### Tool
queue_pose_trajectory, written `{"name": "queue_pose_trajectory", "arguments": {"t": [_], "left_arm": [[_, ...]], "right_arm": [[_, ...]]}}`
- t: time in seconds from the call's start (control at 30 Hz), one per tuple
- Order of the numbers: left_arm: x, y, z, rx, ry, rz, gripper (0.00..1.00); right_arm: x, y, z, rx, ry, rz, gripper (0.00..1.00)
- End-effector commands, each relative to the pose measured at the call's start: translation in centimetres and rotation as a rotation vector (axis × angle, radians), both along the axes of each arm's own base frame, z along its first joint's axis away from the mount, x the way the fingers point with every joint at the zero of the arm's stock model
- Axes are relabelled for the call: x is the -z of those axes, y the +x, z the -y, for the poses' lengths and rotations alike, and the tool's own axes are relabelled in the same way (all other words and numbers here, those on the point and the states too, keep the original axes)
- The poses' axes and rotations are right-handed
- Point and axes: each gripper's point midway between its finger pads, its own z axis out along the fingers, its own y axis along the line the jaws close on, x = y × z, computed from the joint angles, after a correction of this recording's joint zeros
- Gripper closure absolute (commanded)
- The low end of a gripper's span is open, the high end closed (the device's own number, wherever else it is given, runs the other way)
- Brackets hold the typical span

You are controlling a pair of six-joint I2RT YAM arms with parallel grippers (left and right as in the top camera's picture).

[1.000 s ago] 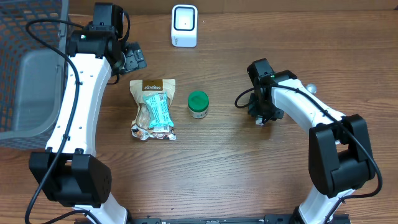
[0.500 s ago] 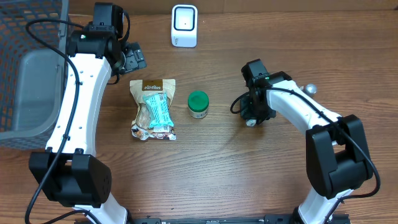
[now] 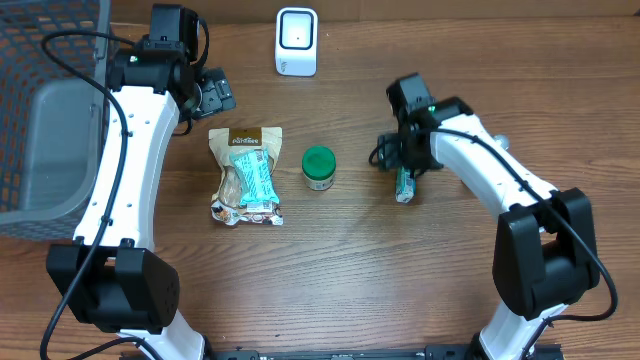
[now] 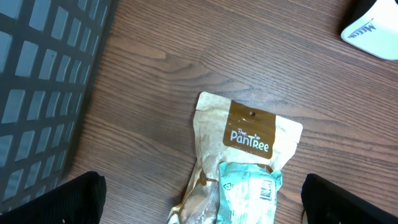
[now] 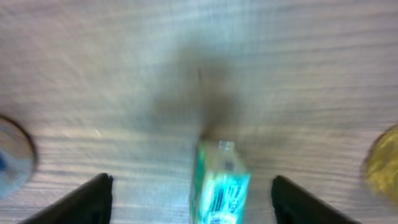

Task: Scan the item barcode
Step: 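Open the right gripper and raise it off the tissue pack, then move the left gripper forward over the PanTree pouch and wipes pack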

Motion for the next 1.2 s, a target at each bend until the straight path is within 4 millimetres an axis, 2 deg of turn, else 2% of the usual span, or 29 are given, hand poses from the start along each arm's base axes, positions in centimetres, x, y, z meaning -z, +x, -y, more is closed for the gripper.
{"name": "queue_pose_trajectory", "arguments": {"t": [0.0, 0.13, 1.17], "left_arm": [[-0.9, 0.1, 0.0, 0.012, 0.003, 0.025, 0.0], [-0.9, 0.1, 0.0, 0.012, 0.003, 0.025, 0.01], [-0.9, 0.1, 0.0, 0.012, 0.003, 0.024, 0.0]], "right_arm": [[-3.4, 2.6, 0.6, 0.017, -0.032, 0.124, 0.0], [-3.9, 3.7, 0.6, 0.026, -0.026, 0.169, 0.0], [-3.9, 3.7, 0.6, 0.026, -0.026, 0.168, 0.0]]}}
